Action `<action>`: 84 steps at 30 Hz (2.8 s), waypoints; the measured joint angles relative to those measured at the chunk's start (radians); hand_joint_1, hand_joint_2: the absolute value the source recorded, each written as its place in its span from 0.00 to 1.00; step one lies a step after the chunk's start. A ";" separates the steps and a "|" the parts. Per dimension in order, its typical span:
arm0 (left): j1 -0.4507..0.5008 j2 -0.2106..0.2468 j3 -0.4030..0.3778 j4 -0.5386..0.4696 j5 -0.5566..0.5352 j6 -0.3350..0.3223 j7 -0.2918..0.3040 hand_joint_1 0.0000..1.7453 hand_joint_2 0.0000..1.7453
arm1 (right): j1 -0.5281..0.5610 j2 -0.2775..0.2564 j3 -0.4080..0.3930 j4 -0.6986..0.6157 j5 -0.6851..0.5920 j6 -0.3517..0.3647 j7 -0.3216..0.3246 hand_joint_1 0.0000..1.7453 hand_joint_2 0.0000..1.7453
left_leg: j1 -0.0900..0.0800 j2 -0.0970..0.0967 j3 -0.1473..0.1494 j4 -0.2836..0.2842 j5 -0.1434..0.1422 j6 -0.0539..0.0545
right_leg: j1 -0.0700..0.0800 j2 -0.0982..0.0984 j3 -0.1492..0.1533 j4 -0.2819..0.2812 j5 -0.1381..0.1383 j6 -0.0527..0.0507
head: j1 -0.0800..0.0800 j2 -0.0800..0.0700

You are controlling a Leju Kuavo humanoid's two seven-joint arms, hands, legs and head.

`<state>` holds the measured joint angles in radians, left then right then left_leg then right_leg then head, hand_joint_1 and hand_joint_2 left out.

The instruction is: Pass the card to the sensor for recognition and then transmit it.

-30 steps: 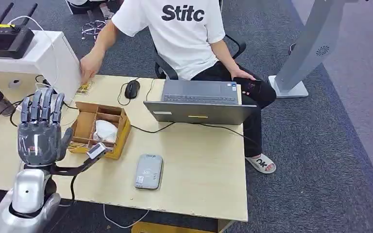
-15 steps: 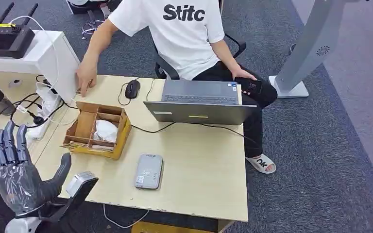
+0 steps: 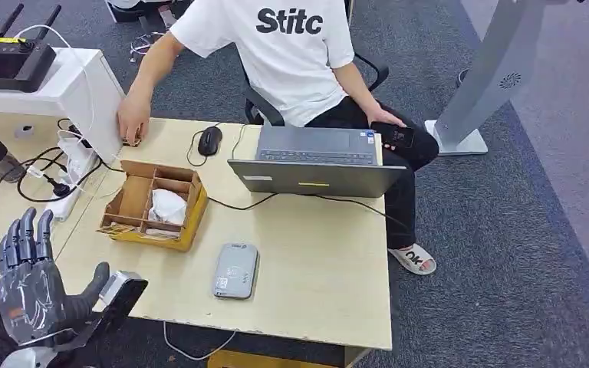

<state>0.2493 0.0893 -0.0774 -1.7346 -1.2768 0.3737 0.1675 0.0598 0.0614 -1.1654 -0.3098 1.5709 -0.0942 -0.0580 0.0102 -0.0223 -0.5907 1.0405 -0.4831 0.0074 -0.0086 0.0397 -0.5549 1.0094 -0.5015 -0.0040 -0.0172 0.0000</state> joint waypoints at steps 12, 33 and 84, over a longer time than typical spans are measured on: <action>-0.051 0.124 0.018 0.087 0.064 -0.149 -0.087 0.00 1.00 | -0.003 -0.012 0.008 0.002 0.000 0.001 0.003 0.00 1.00 | 0.000 0.000 0.000 0.000 0.000 0.000 | 0.000 0.000 0.000 0.000 0.000 0.000 | 0.000 0.000; -0.166 0.283 0.014 0.263 0.087 -0.223 -0.268 0.00 1.00 | -0.025 -0.058 0.082 0.048 0.000 -0.002 -0.008 0.00 1.00 | 0.000 -0.002 0.000 0.000 0.001 0.000 | 0.000 -0.002 0.000 0.000 0.000 0.000 | 0.001 0.000; -0.399 0.196 -0.098 0.603 -0.054 -0.105 -0.272 0.00 1.00 | -0.041 -0.083 0.157 0.076 0.000 0.003 -0.013 0.00 1.00 | 0.000 -0.002 0.000 0.000 0.001 0.000 | 0.000 -0.002 0.000 0.000 0.000 0.000 | 0.001 0.000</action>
<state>-0.1495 0.2851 -0.1750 -1.1318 -1.3306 0.2689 -0.1046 0.0185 -0.0217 -1.0082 -0.2338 1.5705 -0.0916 -0.0713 0.0103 -0.0241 -0.5908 1.0409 -0.4817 0.0071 -0.0085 0.0381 -0.5550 1.0096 -0.5013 -0.0041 -0.0164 0.0000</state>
